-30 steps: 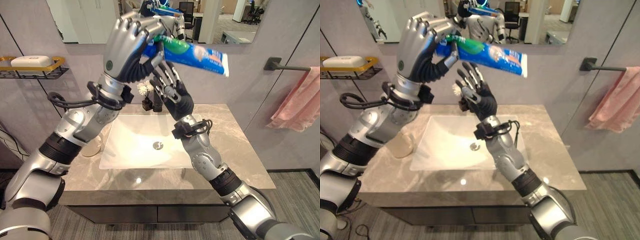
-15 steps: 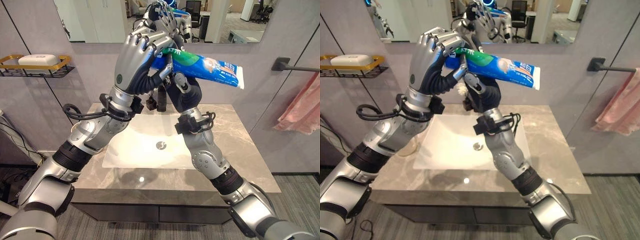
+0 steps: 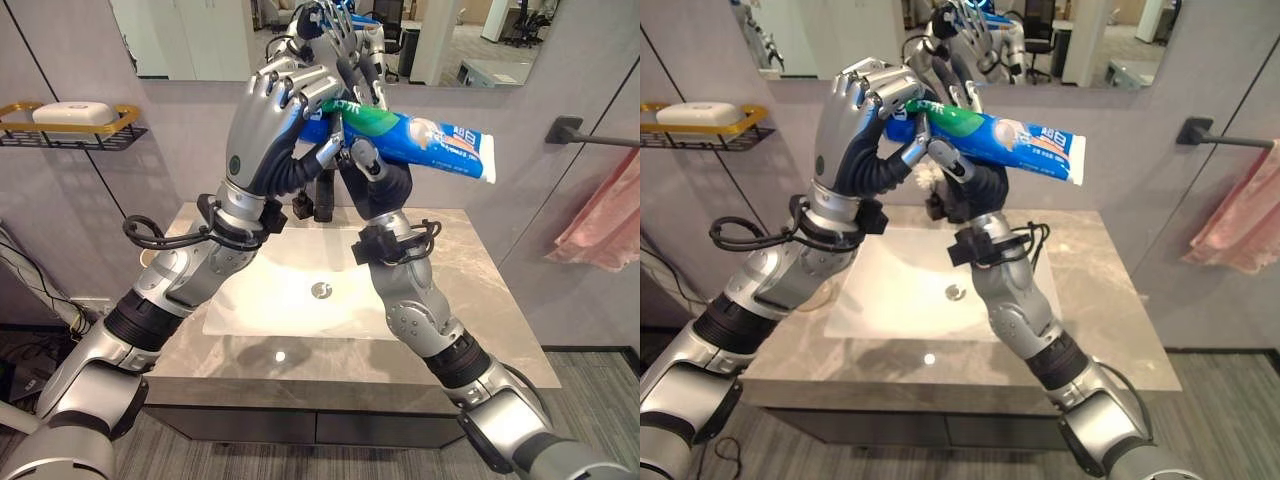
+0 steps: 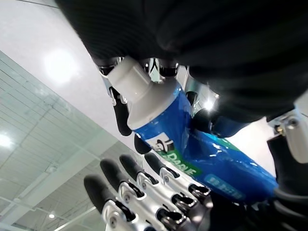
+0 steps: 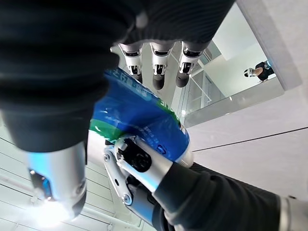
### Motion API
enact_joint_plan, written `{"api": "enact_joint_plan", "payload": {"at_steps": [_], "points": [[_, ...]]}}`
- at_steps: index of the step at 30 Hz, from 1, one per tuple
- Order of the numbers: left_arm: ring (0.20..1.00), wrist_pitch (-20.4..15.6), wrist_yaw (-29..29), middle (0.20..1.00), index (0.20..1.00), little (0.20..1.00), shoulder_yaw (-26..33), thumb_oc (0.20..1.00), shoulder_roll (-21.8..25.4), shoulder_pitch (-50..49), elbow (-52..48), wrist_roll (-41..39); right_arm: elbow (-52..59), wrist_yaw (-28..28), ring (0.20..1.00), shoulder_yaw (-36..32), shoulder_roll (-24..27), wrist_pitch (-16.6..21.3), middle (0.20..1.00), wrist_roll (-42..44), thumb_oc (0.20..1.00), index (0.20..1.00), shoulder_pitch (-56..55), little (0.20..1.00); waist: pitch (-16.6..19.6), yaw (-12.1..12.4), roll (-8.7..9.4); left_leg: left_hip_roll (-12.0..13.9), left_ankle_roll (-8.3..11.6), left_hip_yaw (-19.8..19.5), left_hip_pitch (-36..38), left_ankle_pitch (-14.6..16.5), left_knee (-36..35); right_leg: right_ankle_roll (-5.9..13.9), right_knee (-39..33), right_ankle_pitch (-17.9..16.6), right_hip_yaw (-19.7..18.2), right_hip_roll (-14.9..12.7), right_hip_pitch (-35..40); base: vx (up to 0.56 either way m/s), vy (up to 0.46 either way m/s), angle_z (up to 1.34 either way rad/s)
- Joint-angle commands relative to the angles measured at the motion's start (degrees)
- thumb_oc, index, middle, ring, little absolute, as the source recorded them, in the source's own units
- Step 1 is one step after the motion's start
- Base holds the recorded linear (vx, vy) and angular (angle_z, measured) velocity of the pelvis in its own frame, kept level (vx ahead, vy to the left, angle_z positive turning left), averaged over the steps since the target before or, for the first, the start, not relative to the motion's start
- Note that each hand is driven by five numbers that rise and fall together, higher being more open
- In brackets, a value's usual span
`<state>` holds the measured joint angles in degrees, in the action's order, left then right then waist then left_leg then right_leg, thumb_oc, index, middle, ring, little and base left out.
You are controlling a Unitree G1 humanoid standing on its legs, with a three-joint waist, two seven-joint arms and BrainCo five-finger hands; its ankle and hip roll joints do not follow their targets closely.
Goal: Put brush and paste in cup on sink, flatten towel.
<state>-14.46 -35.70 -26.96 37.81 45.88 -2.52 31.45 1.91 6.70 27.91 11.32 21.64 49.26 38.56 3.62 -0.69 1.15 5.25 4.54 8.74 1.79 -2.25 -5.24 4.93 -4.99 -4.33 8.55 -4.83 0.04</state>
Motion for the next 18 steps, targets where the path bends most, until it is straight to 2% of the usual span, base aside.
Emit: {"api": "enact_joint_plan", "payload": {"at_steps": [1, 10, 18], "points": [[0.2, -0.1, -1.99, 0.2, 0.2, 0.2, 4.71, 0.2, 1.1, 2.13, 0.56, -2.32, 4.39, 1.45, 1.0, -5.41, -0.89, 4.72, 1.0, -3.23, 1.0, 1.0, 7.09, 1.0, -0.21, 1.51, 2.97, -1.46, -0.95, 0.49, 0.77, 1.08, 0.24, 5.14, 0.6, -3.11, -0.99, -4.17, 2.26, 0.0, 0.0, 0.0], [0.2, -1.59, -1.12, 0.2, 0.2, 0.2, 6.06, 0.2, -1.05, -4.46, -1.78, -4.86, 5.69, 3.72, 1.0, -6.72, -1.78, 5.39, 1.0, -5.35, 1.0, 1.0, 8.45, 1.0, -0.43, 2.18, 2.99, -1.73, -1.22, 0.79, 1.06, 1.44, 0.24, 5.24, 0.28, -3.04, -1.58, -4.41, 2.35, 0.0, 0.0, 0.0], [0.2, -2.12, -0.27, 0.2, 0.2, 0.2, 5.21, 0.2, -2.71, -6.45, -1.9, -6.12, 6.25, 4.27, 1.0, -7.0, -2.49, 5.69, 1.0, -5.1, 1.0, 1.0, 7.07, 1.0, -0.33, 2.21, 2.94, -1.69, -1.12, 0.68, 1.14, 1.43, 0.24, 5.16, 0.21, -2.9, -1.33, -4.38, 2.48, 0.0, 0.0, 0.0]]}}
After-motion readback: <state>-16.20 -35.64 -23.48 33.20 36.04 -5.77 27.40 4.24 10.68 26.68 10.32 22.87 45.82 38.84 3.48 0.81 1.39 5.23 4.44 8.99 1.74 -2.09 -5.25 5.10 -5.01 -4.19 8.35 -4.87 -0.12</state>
